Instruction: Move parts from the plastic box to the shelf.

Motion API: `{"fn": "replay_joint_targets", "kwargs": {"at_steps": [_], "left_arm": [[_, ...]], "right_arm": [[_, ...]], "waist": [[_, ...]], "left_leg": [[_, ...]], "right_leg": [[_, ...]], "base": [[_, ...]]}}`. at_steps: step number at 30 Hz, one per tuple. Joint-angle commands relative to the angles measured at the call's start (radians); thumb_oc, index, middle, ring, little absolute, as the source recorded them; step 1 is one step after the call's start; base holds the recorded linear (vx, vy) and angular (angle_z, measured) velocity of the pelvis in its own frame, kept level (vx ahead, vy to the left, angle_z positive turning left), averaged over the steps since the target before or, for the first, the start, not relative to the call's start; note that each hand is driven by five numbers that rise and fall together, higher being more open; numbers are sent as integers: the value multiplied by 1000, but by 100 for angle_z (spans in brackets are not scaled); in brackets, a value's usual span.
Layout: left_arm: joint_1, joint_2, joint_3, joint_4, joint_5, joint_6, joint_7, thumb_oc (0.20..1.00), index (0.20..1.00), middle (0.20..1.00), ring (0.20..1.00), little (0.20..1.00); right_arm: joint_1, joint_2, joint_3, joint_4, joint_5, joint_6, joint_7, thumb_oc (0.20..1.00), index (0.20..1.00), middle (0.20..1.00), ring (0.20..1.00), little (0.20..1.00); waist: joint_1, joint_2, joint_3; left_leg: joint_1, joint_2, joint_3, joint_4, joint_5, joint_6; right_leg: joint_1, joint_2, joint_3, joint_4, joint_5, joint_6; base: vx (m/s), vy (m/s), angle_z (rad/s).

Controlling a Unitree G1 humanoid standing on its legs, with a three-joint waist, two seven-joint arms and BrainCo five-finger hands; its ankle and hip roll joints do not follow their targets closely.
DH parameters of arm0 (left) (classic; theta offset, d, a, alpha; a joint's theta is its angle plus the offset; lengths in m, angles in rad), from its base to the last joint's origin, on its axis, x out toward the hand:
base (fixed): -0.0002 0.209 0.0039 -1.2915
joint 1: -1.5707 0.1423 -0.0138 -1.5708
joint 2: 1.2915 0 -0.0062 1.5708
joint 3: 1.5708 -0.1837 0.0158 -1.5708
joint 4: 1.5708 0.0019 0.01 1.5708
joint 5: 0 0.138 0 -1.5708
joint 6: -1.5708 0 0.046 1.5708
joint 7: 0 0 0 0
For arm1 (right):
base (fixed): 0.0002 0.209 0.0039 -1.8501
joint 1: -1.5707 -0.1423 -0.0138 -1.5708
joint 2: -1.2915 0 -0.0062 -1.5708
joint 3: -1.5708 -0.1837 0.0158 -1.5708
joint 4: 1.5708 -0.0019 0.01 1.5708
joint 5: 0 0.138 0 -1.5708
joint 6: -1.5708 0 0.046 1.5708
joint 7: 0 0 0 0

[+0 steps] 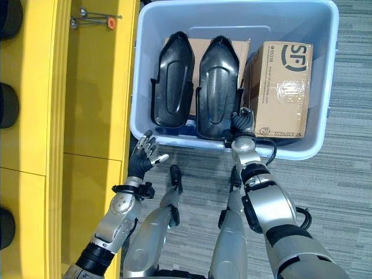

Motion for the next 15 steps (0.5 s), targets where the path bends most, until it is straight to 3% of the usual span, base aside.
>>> {"fn": "replay_joint_targets", "kwargs": {"at_steps": [1,9,15], "left_arm": [[-13,28,1,-80,-16,-31,-22,1000,1000,1000,1000,1000],[-12,28,33,-30,2,-24,-32,1000,1000,1000,1000,1000],[-14,32,39,4,17,-23,-38,1000,1000,1000,1000,1000]], "right_arm": [[48,-75,-1,-33,0,16,-2,200,200,200,200,200],[259,2,-102,-443,-83,8,0,200,200,200,200,200],[347,46,-156,-645,-113,2,23,200,200,200,200,200]], "waist": [[6,-12,68],[-22,-37,68],[-33,-45,68]], "left_leg": [[78,-32,9,27,-101,-53],[137,-30,11,29,-106,-53],[189,-31,11,28,-109,-51]], "right_leg": [[76,22,-24,7,-27,0],[136,26,-31,7,-34,-3],[191,24,-46,7,-40,-4]], "base": [[0,0,0],[-1,-8,0],[-2,-12,0]]}}
